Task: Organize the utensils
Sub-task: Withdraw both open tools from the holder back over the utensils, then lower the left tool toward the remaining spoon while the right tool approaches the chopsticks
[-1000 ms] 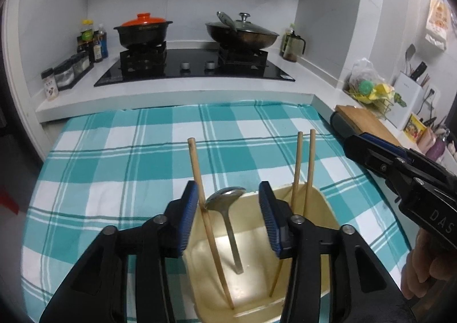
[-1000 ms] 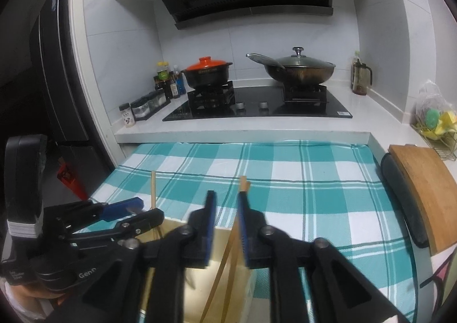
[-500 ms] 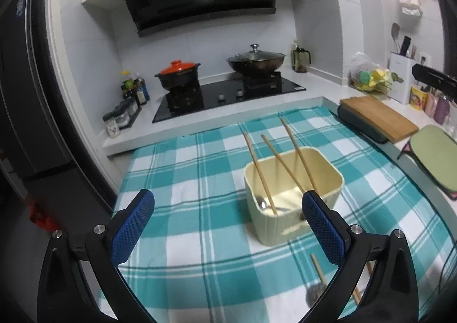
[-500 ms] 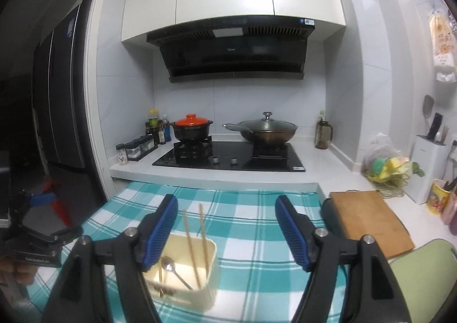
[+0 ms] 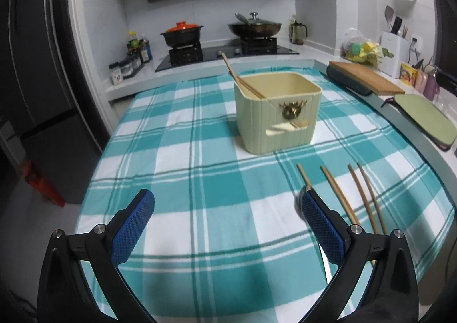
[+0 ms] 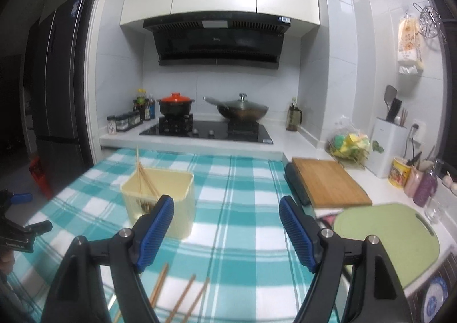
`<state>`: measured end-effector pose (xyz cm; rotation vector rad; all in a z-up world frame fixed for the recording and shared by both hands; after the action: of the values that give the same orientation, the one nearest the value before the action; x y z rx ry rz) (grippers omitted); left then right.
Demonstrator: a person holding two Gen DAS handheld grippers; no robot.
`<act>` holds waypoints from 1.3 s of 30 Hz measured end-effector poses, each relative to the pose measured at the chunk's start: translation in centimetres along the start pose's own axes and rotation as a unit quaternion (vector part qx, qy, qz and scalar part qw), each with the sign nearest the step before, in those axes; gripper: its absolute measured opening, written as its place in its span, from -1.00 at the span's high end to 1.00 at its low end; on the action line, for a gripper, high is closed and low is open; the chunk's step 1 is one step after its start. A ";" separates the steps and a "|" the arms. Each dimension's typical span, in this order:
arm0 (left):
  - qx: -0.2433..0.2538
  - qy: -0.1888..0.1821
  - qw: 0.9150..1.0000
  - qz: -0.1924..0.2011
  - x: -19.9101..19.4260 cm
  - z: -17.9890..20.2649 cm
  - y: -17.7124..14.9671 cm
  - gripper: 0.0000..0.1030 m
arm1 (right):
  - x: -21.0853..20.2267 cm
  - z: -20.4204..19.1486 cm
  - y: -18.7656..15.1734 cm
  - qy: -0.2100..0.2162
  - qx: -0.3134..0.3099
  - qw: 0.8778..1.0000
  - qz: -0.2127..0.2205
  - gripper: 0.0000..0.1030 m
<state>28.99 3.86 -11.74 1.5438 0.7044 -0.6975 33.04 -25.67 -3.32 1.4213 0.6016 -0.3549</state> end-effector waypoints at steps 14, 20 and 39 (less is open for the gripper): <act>-0.003 -0.096 0.992 -0.077 4.2 6.0 -7.8 -0.99 | 2.8 -2.1 -18.3 -0.021 0.067 0.989 -0.133 -0.51; 0.003 -0.094 0.991 -0.090 5.9 6.9 -7.3 -0.99 | 3.9 -3.1 -19.9 -0.002 0.074 0.983 -0.165 -0.04; -0.007 -0.045 0.990 -0.132 11.8 7.5 -6.6 -0.99 | 7.6 -4.8 -19.3 0.022 0.064 0.980 -0.186 0.06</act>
<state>31.08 -2.59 -25.66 1.4101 0.8529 -0.9501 27.33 -22.58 -23.61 1.4411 0.8970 -0.6692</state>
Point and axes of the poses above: each gripper's, at about its wrist camera, not at the fingertips, and x roughly the way its jaws point, z to its right, y to its top, the point moved 4 cm from there along x, roughly the way its jaws point, and after that the axes turned 11 degrees about -z, right-handed, at the moved point
